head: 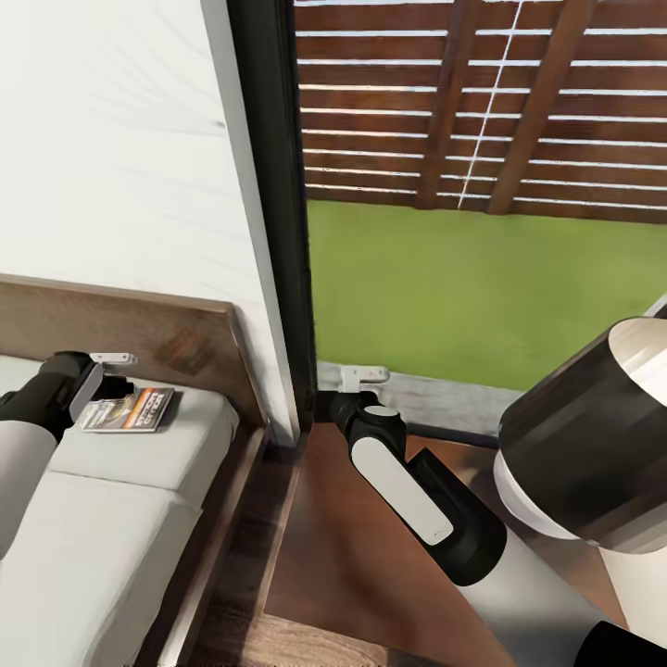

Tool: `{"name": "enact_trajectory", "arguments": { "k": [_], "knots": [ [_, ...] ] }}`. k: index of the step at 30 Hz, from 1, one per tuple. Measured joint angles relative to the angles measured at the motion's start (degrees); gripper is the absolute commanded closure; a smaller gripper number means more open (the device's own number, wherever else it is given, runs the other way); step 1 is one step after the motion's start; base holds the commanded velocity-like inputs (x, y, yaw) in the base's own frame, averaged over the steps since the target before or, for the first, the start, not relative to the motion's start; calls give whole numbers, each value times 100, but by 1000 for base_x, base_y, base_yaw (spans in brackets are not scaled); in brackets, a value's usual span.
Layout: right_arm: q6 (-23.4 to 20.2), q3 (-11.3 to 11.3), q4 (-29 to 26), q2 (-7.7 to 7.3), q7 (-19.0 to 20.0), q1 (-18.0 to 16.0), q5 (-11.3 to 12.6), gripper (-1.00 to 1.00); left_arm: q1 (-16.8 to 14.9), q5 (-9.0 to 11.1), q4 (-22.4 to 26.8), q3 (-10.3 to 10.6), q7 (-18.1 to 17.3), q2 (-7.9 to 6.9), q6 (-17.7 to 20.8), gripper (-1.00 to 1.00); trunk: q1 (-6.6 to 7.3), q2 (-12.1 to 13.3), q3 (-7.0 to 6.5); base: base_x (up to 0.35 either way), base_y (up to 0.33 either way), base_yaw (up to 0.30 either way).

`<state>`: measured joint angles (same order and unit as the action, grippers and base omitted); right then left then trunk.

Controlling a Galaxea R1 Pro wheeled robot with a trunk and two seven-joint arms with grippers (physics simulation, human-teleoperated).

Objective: In the bedroom, move the book from the bed onto either nightstand, and place the two sandals side by side next to the bed.

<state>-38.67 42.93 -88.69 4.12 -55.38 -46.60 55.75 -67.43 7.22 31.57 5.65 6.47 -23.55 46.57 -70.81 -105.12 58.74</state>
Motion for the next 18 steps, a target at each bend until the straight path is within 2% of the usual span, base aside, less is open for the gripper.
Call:
{"name": "enact_trajectory", "arguments": {
  "k": [4,9,18],
  "knots": [
    [14,0,-1,0,0,0,-3,-100,-288,-172,-157,-1,-2,-6,121,-100,0,0,36,0,0,0],
    [21,1,-2,-12,0,0,-6,-100,-560,-257,-380,0,-4,-4,184,-100,0,0,81,0,0,0],
    [83,1,-2,-78,-1,0,-6,-100,-695,-295,-437,1,-50,17,217,-100,0,0,161,0,0,0]
  ]
}}
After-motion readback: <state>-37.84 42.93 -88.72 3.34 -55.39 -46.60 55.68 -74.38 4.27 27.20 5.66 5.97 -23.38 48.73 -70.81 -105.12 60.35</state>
